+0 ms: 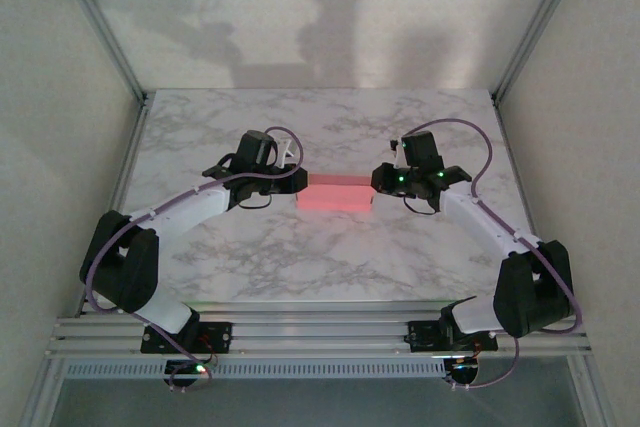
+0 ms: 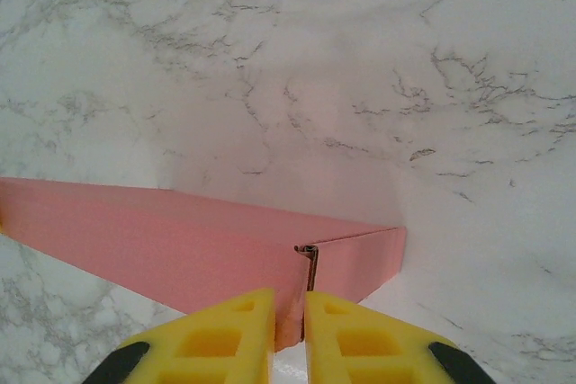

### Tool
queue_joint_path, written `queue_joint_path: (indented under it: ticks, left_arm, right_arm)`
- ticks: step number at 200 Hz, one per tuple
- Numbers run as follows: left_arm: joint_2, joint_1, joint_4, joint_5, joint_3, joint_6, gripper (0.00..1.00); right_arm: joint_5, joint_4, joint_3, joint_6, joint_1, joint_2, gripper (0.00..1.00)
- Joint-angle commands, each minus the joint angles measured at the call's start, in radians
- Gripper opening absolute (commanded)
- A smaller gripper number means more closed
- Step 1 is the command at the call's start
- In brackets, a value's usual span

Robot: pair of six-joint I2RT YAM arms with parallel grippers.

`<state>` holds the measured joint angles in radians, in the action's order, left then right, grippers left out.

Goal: Fold the paper box

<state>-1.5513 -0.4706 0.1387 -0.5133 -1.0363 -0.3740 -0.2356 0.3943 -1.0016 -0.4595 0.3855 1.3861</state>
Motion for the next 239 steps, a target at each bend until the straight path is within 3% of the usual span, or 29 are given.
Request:
queue_joint_path:
  ticks: [1,239]
  left_arm:
    - [0.004,-0.005,0.042,-0.004,0.016,-0.003,0.19]
    - [0.005,-0.005,0.043,-0.002,0.027,-0.005,0.19]
  right_arm:
    - [-0.001,0.022,-0.029,0.016,0.010,0.018,0.16]
    - [0.100,0.087,0.014,0.051,0.015,0.010,0.06]
